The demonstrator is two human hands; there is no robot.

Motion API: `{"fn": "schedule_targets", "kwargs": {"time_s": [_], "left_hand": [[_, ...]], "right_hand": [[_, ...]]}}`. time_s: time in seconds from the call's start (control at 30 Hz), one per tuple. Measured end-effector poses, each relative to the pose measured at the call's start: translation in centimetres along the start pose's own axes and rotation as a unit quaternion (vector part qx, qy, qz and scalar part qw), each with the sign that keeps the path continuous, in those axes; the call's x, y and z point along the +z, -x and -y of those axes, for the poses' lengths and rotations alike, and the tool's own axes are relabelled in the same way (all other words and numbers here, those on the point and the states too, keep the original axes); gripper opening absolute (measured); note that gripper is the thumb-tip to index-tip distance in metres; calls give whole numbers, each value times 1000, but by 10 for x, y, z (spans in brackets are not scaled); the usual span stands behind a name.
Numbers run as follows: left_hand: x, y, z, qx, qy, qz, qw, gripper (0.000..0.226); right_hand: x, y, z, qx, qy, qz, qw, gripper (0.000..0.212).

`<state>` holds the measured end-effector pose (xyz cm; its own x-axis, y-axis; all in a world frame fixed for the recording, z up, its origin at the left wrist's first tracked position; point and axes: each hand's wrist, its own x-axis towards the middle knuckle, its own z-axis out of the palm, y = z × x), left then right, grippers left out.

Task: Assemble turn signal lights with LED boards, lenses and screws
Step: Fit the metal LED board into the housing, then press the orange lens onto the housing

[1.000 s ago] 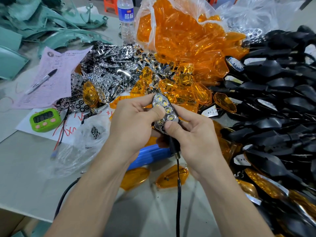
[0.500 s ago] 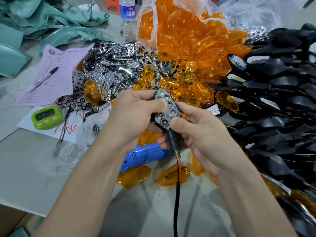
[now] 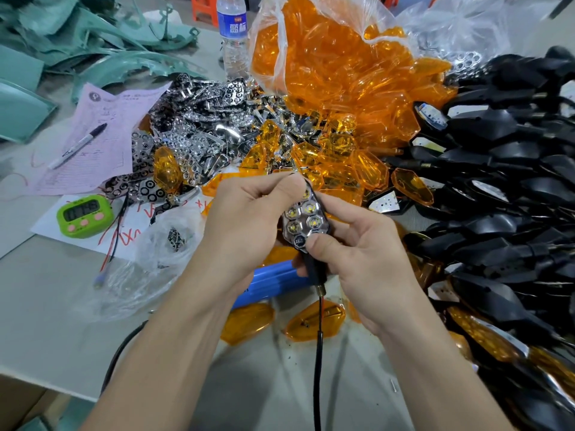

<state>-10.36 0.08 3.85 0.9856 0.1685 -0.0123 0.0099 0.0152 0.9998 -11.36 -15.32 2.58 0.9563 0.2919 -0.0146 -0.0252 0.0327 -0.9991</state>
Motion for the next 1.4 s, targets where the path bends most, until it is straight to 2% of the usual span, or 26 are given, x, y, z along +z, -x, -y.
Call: {"fn": "schedule_targets", "kwargs": {"time_s": [0.2,0.27,0.33,0.43,0.5,0.53,0.6,0.63,0.67,0.73,0.8,0.83,0.9,0.97,1.03,1.13,1.2,1.23,1.3,1.4], "left_hand": [[0,-7,14,20,-31,-70,997,20],[-5,-10,19,24,-55,-86,994,28],[-13,-12,26,25,-65,-93,993,36],[-19,-13,31,15,-65,-86,994,32],[-21,-12,32,8,-67,-75,995,39],[-22,-12,34,9,-66,-71,995,40],[-24,-10,35,11,-53,-67,996,38],[-25,-8,36,10,-44,-66,997,36],[-27,-7,37,7,-41,-65,997,34],[-29,-5,39,-2,-41,-63,997,28],[-29,-2,41,-9,-47,-64,997,28],[-27,-1,42,-9,-55,-65,996,28],[-19,2,44,-8,-66,-61,996,18],[-8,5,44,2,-83,-43,996,8],[2,5,44,14,-96,-27,995,9],[8,4,44,13,-90,-35,995,12],[11,4,45,1,-70,-56,996,14],[13,4,46,-4,-63,-71,995,18],[15,5,48,-11,-51,-96,994,22],[15,6,49,-20,-30,-112,993,19]], "right_hand": [[7,-1,-5,52,-15,-11,998,35],[-7,4,-10,34,96,-74,992,29],[-24,15,-14,6,287,-80,955,27],[-26,30,-18,6,475,48,879,29],[-18,35,-25,16,553,122,824,49],[-14,38,-31,13,572,140,808,59],[-7,41,-40,-6,596,163,786,62],[-6,43,-44,-19,598,159,785,59],[-7,44,-47,-18,583,131,802,55],[-9,46,-49,25,489,31,871,47],[-15,43,-44,61,244,-60,966,41],[-16,42,-39,64,106,-79,989,38],[-17,38,-26,73,-69,-65,993,30],[-13,34,-17,83,-149,-31,985,27],[-5,27,-12,81,-137,-35,987,24],[7,18,-9,29,-29,-161,986,25],[16,17,-12,-29,101,-269,958,25],[21,18,-13,-60,173,-294,938,23],[33,22,-15,-94,260,-289,917,19],[39,28,-14,-82,293,-225,926,25]]}}
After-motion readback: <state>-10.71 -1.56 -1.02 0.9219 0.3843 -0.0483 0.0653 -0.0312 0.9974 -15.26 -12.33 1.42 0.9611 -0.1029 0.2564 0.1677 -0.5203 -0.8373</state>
